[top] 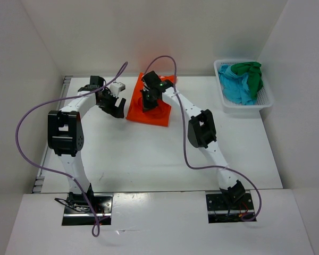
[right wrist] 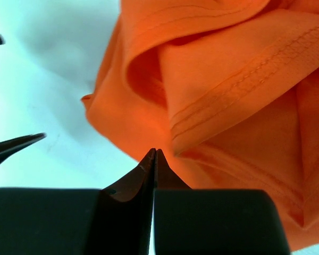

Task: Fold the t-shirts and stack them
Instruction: Fold the folded rectangular tshirt in 1/3 of the way

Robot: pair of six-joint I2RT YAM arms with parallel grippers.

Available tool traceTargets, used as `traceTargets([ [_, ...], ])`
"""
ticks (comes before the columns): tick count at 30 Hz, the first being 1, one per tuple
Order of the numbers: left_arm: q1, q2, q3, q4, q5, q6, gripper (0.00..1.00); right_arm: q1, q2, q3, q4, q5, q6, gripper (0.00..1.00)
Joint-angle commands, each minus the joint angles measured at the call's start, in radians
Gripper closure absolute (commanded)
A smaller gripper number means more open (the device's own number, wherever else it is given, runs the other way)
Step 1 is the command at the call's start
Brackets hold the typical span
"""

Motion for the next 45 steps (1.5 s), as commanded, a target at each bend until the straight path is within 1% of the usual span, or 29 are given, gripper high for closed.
traceTargets([
  [1, -0.003, 0.007, -0.004, 0.005, 0.013, -0.010, 0.00, -0.005, 0.041, 0.042, 0.010, 0.001, 0.018, 1.00],
  [7, -0.003, 0.016, -0.004, -0.004, 0.013, -0.010, 0.00, -0.016, 0.052, 0.042, 0.010, 0.011, 0.018, 1.00],
  [10, -0.003, 0.016, -0.004, -0.004, 0.013, -0.010, 0.00, -0.016, 0.064, 0.070, 0.010, 0.057, 0.018, 1.00],
  [12, -0.003, 0.016, -0.004, -0.004, 0.013, -0.010, 0.00, -0.027, 0.101, 0.108, -0.001, 0.088, 0.018, 1.00],
  [16, -0.012, 0.016, -0.004, -0.013, -0.005, -0.010, 0.00, -0.065, 0.119, 0.250, 0.008, 0.148, 0.051, 1.00],
  [18, -0.021, 0.016, -0.004, -0.024, -0.017, 0.002, 0.00, -0.076, 0.147, 0.307, 0.020, 0.148, 0.064, 1.00],
  [23, -0.032, 0.016, -0.004, -0.033, -0.051, 0.011, 0.00, -0.119, 0.220, 0.387, 0.056, 0.137, 0.084, 1.00],
  [24, -0.041, 0.016, 0.006, -0.033, -0.051, 0.011, 0.00, -0.137, 0.233, 0.428, 0.066, 0.125, 0.084, 1.00],
  [26, -0.052, 0.016, 0.018, -0.043, -0.062, 0.011, 0.00, -0.152, 0.233, 0.476, 0.067, 0.107, 0.099, 1.00],
  [27, -0.066, 0.016, 0.018, -0.043, -0.062, 0.030, 0.00, -0.163, 0.184, 0.476, 0.067, 0.096, 0.099, 0.99],
  [28, -0.077, 0.016, 0.036, -0.043, -0.076, 0.040, 0.00, -0.163, 0.156, 0.476, 0.051, 0.096, 0.078, 0.88],
  [30, -0.106, 0.007, 0.088, -0.004, -0.094, 0.077, 0.00, -0.175, 0.066, 0.447, 0.016, 0.106, 0.059, 0.71],
  [31, -0.116, 0.007, 0.111, 0.005, -0.109, 0.097, 0.00, -0.189, 0.037, 0.388, -0.010, 0.094, 0.050, 0.55],
  [32, -0.127, 0.016, 0.139, 0.005, -0.110, 0.128, 0.00, -0.200, 0.008, 0.352, -0.021, 0.076, 0.032, 0.50],
  [33, -0.153, 0.016, 0.188, 0.005, -0.125, 0.219, 0.00, -0.210, -0.046, 0.314, -0.021, 0.059, 0.032, 0.47],
  [34, -0.164, 0.031, 0.202, 0.014, -0.155, 0.270, 0.00, -0.230, -0.069, 0.250, -0.033, 0.050, 0.007, 0.44],
  [35, -0.175, 0.043, 0.202, 0.037, -0.171, 0.321, 0.00, -0.240, -0.112, 0.216, -0.044, 0.050, -0.007, 0.43],
  [36, -0.190, 0.043, 0.214, 0.049, -0.185, 0.411, 0.00, -0.240, -0.132, 0.182, -0.044, 0.050, -0.022, 0.40],
  [37, -0.190, 0.055, 0.214, 0.062, -0.207, 0.453, 0.00, -0.252, -0.151, 0.112, -0.035, 0.050, -0.056, 0.34],
  [39, -0.201, 0.065, 0.205, 0.097, -0.208, 0.555, 0.00, -0.266, -0.175, 0.020, -0.021, -0.001, -0.083, 0.30],
  [41, -0.210, 0.077, 0.205, 0.121, -0.217, 0.591, 0.00, -0.277, -0.188, -0.030, -0.006, -0.059, -0.096, 0.28],
  [43, -0.219, 0.106, 0.214, 0.122, -0.208, 0.617, 0.00, -0.277, -0.198, -0.076, 0.019, -0.070, -0.096, 0.28],
  [45, -0.219, 0.138, 0.254, 0.112, -0.208, 0.639, 0.00, -0.277, -0.209, -0.113, 0.037, -0.082, -0.096, 0.28],
])
